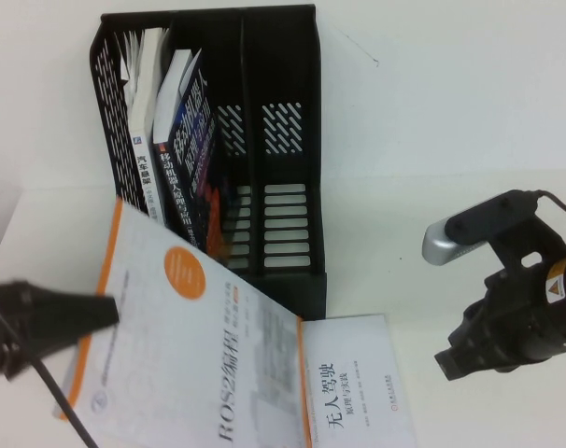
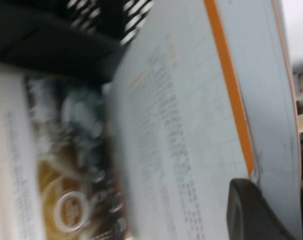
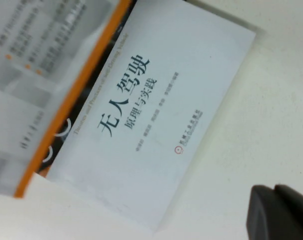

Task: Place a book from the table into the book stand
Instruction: Pick up the book with your left arm, then place the book on the book shelf

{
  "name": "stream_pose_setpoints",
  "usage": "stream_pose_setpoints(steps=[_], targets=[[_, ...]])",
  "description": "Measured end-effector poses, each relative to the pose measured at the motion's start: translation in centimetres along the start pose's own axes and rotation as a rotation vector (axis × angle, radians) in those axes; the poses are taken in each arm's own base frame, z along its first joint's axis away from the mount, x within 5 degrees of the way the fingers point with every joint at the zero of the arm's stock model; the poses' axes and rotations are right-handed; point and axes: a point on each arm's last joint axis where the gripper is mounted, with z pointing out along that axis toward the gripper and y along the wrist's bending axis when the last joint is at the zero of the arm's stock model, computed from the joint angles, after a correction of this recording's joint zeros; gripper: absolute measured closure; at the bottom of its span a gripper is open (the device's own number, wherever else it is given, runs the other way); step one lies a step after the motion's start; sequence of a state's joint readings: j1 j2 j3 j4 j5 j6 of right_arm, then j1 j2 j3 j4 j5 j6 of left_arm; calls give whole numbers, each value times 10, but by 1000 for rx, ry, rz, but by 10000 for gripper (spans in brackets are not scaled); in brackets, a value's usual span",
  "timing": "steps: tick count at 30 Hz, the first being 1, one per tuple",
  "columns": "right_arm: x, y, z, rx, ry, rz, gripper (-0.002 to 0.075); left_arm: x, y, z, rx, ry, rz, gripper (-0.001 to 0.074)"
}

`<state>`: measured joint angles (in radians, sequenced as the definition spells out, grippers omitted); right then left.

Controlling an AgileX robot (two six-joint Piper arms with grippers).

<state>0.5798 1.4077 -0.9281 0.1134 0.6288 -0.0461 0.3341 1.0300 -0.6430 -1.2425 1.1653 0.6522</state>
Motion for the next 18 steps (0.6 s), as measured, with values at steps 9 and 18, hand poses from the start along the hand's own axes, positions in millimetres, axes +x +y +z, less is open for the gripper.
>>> stream_pose_setpoints(steps=[9, 18], targets=[[4, -1, -1, 16, 39, -8, 722, -31, -91, -45, 66, -138, 147, 621], [6, 1, -1, -7, 60, 21, 722, -64, -178, -90, 102, -313, 332, 621]])
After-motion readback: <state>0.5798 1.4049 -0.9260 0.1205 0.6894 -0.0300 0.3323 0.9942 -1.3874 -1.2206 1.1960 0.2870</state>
